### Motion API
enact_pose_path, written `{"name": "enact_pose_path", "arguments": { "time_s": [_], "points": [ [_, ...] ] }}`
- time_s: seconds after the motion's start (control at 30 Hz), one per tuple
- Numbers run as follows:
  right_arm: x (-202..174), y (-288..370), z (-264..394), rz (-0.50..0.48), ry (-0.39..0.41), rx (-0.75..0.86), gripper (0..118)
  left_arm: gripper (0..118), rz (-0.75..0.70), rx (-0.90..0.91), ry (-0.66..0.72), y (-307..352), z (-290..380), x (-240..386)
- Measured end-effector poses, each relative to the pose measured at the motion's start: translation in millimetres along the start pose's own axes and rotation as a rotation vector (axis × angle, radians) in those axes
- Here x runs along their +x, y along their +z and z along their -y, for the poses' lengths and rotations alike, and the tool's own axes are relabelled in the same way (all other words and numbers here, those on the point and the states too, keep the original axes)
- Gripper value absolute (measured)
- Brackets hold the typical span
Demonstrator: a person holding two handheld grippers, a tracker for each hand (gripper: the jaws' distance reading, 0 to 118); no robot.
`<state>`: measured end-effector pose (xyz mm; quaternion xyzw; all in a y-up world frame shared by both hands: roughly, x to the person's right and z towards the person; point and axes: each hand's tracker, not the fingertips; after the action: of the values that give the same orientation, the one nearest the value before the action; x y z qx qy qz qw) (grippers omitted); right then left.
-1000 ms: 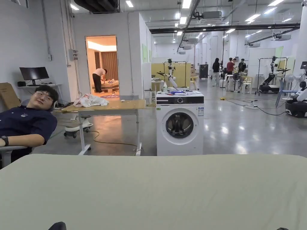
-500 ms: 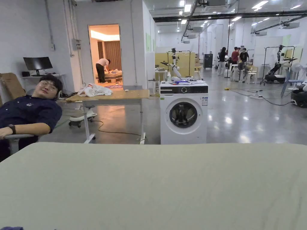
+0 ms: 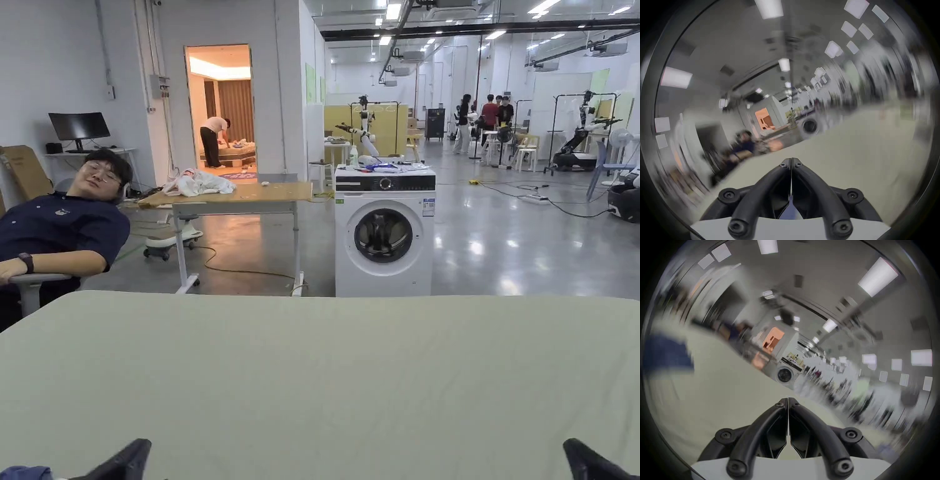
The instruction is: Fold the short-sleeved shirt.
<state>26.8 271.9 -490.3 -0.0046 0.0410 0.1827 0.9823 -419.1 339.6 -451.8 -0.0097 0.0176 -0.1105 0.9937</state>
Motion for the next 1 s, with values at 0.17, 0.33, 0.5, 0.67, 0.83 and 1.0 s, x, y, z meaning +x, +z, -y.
{"name": "enact_pose_path", "arguments": {
  "time_s": [0.17,0.33,0.5,0.67,0.83,1.0],
  "points": [
    [12,1,35,-0.09,-0.461,-0.038,0,0,0.006,0.027,0.168,5,29,-6],
    [9,3,43,-0.082,-0.428,-0.025,0,0,0.043,0.036,0.195,5,30,2],
    [7,7,41,-0.075,-0.395,-0.034,0,0,0.028,0.001,0.143,11,24,8],
    [7,8,38,-0.07,-0.383,-0.046,0,0,0.013,0.007,0.114,17,19,9],
    [7,15,34,-0.059,-0.397,-0.042,0,0,0.031,0.003,0.151,21,17,11],
    [7,13,35,-0.065,-0.396,-0.055,0,0,0.034,0.01,0.165,22,13,16]
  ]
}}
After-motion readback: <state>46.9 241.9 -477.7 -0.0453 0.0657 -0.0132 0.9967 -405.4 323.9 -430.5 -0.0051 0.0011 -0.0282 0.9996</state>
